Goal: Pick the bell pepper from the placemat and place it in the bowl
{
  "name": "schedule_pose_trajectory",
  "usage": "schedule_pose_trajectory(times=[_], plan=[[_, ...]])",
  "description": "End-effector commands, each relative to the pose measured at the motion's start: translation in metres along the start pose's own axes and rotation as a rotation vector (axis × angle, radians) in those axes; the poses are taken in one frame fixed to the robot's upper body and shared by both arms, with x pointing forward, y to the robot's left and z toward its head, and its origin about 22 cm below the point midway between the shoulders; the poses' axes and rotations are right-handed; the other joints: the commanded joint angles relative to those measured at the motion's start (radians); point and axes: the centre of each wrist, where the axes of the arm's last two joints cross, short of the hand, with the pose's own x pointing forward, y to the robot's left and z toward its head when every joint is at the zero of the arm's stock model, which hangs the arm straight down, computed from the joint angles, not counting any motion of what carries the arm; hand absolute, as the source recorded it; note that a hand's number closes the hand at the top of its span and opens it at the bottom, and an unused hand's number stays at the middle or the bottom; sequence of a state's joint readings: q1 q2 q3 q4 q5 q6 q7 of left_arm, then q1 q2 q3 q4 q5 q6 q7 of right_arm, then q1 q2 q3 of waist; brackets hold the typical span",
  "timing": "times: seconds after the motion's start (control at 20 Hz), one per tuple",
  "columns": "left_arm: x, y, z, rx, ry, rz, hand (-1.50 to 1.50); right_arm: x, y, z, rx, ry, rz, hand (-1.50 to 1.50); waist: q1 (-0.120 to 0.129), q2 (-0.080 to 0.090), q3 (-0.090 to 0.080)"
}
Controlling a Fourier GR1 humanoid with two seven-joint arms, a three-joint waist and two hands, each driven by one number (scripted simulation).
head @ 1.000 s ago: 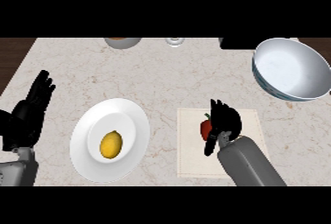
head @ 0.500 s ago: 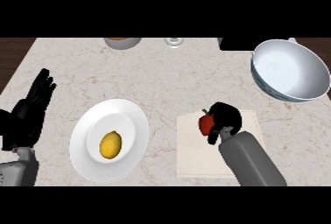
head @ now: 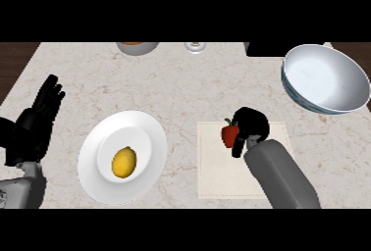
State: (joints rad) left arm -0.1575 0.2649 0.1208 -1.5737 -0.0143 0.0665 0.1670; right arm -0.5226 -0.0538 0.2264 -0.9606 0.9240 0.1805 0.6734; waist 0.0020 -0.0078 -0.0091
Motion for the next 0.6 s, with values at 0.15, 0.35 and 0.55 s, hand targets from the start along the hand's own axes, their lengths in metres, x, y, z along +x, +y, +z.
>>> schedule_pose_trajectory(times=[0.15, 0.35, 0.55], plan=[[0.002, -0.008, -0.003, -0.034, -0.026, -0.002, 0.0, 0.022, -0.074, -0.035, -0.098, 0.095, -0.164, 1.5, 0.044, 0.025, 0.01], [-0.003, -0.008, 0.006, -0.035, -0.026, 0.016, 0.0, 0.024, -0.093, -0.044, -0.227, 0.138, -0.143, 1.5, 0.049, 0.023, 0.01], [-0.001, -0.002, 0.0, -0.025, -0.018, 0.003, 0.0, 0.05, -0.119, -0.035, -0.358, 0.153, -0.117, 1.5, 0.036, 0.019, 0.009]])
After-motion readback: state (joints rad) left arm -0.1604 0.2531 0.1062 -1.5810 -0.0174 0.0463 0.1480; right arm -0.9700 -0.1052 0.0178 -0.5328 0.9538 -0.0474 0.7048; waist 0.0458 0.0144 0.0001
